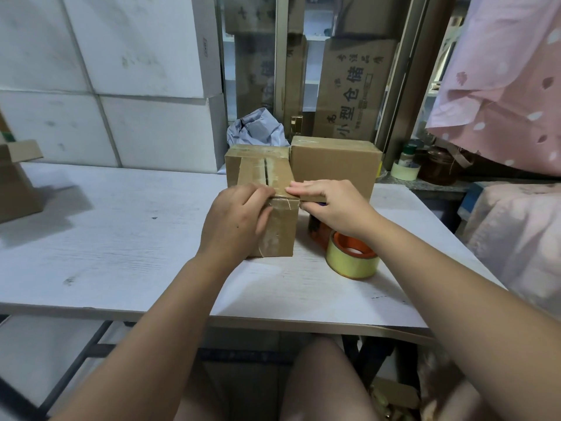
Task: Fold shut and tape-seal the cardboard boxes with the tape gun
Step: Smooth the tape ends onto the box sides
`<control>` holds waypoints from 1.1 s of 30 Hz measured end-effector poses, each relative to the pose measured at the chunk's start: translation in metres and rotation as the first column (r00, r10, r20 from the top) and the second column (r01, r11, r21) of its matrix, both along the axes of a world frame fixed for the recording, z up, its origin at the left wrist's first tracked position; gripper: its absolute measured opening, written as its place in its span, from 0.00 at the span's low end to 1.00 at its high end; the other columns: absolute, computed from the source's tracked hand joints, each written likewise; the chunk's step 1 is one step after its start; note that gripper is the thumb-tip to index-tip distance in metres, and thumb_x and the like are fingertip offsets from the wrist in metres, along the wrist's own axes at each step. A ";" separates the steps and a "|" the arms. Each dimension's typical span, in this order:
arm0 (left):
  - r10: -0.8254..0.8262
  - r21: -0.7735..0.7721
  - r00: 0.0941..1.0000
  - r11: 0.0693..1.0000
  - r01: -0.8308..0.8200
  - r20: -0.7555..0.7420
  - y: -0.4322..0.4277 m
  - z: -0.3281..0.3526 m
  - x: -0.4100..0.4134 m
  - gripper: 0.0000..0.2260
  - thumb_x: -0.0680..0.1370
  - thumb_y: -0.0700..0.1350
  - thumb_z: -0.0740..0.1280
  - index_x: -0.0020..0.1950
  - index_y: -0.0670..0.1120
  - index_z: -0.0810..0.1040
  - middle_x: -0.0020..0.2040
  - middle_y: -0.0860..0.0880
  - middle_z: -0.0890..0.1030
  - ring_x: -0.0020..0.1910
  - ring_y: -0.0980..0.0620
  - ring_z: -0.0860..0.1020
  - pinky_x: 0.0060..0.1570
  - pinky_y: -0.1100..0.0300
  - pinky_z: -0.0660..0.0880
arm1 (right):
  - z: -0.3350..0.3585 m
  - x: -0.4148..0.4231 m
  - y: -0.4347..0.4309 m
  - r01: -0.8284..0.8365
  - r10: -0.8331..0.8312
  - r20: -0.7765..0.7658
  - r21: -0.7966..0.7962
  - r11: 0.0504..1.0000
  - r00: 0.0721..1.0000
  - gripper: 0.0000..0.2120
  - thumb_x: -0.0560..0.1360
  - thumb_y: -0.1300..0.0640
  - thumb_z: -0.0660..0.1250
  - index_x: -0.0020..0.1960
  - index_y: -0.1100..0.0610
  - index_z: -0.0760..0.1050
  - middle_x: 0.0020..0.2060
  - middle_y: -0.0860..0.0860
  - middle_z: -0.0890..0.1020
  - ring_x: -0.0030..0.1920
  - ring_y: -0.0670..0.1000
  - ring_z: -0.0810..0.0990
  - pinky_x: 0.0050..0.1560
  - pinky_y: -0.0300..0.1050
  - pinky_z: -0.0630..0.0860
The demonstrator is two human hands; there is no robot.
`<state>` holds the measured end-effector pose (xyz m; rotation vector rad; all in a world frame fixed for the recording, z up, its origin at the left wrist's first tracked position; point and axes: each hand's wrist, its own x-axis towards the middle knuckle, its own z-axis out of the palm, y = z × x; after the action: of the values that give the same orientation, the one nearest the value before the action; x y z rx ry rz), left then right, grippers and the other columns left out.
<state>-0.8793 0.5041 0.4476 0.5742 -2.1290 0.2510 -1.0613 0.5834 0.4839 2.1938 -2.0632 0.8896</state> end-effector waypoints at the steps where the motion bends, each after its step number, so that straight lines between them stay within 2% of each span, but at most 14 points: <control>1: 0.012 -0.030 1.000 0.999 -0.012 -0.013 0.001 -0.001 -0.001 0.11 0.75 0.44 0.61 0.50 0.41 0.80 0.44 0.46 0.82 0.39 0.44 0.78 0.39 0.56 0.72 | 0.001 -0.001 0.000 0.001 -0.001 0.005 0.010 1.000 1.000 0.18 0.76 0.60 0.65 0.64 0.47 0.76 0.65 0.44 0.75 0.68 0.41 0.69 0.61 0.20 0.55; 5: 0.035 -0.084 0.999 0.996 -0.037 -0.024 0.004 -0.002 0.000 0.08 0.76 0.40 0.62 0.47 0.38 0.79 0.41 0.43 0.81 0.34 0.42 0.77 0.32 0.57 0.71 | 0.004 -0.002 0.000 -0.008 0.006 0.032 0.050 0.999 0.999 0.18 0.76 0.58 0.67 0.64 0.45 0.75 0.65 0.42 0.74 0.68 0.41 0.68 0.68 0.31 0.59; 9: 0.050 -0.049 0.999 0.998 -0.050 0.005 0.006 -0.003 0.001 0.06 0.73 0.37 0.64 0.46 0.38 0.79 0.42 0.42 0.82 0.36 0.41 0.78 0.34 0.57 0.73 | 0.007 -0.003 0.002 -0.032 0.026 0.070 0.094 0.995 0.997 0.19 0.75 0.56 0.68 0.65 0.45 0.74 0.66 0.41 0.73 0.68 0.41 0.68 0.70 0.37 0.60; 14: 0.057 -0.004 0.998 0.998 -0.057 -0.010 0.010 0.002 0.001 0.11 0.74 0.42 0.58 0.44 0.40 0.78 0.38 0.44 0.80 0.34 0.42 0.77 0.33 0.62 0.64 | 0.006 0.000 0.000 -0.011 0.005 0.118 0.052 0.999 0.993 0.17 0.74 0.54 0.70 0.63 0.47 0.77 0.64 0.42 0.76 0.67 0.41 0.70 0.69 0.39 0.64; 19: 0.050 0.013 0.997 0.999 -0.049 -0.057 0.012 0.002 0.001 0.12 0.77 0.44 0.58 0.44 0.40 0.78 0.37 0.44 0.80 0.33 0.43 0.76 0.33 0.62 0.63 | -0.003 0.002 0.001 0.006 -0.004 0.126 -0.019 1.000 0.992 0.16 0.74 0.55 0.69 0.62 0.48 0.78 0.63 0.43 0.76 0.66 0.40 0.71 0.68 0.35 0.62; 21: 0.050 0.006 0.997 0.999 -0.049 -0.066 0.013 0.001 0.001 0.12 0.77 0.45 0.58 0.44 0.40 0.79 0.37 0.45 0.80 0.33 0.43 0.77 0.34 0.63 0.63 | -0.009 0.003 0.001 0.017 -0.007 0.194 -0.052 0.998 0.981 0.15 0.74 0.55 0.70 0.61 0.47 0.79 0.63 0.42 0.77 0.65 0.39 0.71 0.68 0.34 0.62; 26: 0.024 0.015 0.995 1.000 -0.023 -0.092 0.012 -0.002 0.000 0.12 0.77 0.44 0.59 0.46 0.40 0.79 0.40 0.45 0.81 0.36 0.44 0.78 0.34 0.64 0.64 | -0.025 0.010 -0.002 0.068 0.002 0.440 -0.143 0.987 0.898 0.13 0.72 0.56 0.72 0.57 0.47 0.81 0.60 0.42 0.79 0.60 0.38 0.75 0.65 0.40 0.69; 29: 0.025 0.049 0.996 0.999 -0.020 -0.091 0.010 -0.004 -0.001 0.12 0.77 0.45 0.59 0.46 0.41 0.79 0.42 0.46 0.82 0.38 0.44 0.79 0.33 0.62 0.68 | -0.033 0.013 -0.004 0.077 0.020 0.516 -0.165 0.983 0.856 0.13 0.73 0.56 0.71 0.56 0.46 0.81 0.59 0.40 0.79 0.61 0.36 0.74 0.63 0.38 0.69; 33: 0.043 0.050 0.993 0.998 -0.037 -0.106 0.008 -0.006 -0.002 0.10 0.77 0.45 0.60 0.45 0.42 0.78 0.44 0.48 0.83 0.40 0.46 0.80 0.33 0.60 0.69 | -0.041 0.020 -0.003 0.095 0.044 0.579 -0.208 0.974 0.814 0.14 0.73 0.57 0.70 0.58 0.48 0.80 0.61 0.42 0.78 0.61 0.36 0.73 0.65 0.38 0.69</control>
<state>-0.8816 0.5120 0.4413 0.6448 -2.0260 0.1876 -1.0416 0.5802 0.4432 1.9196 -2.0331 1.8880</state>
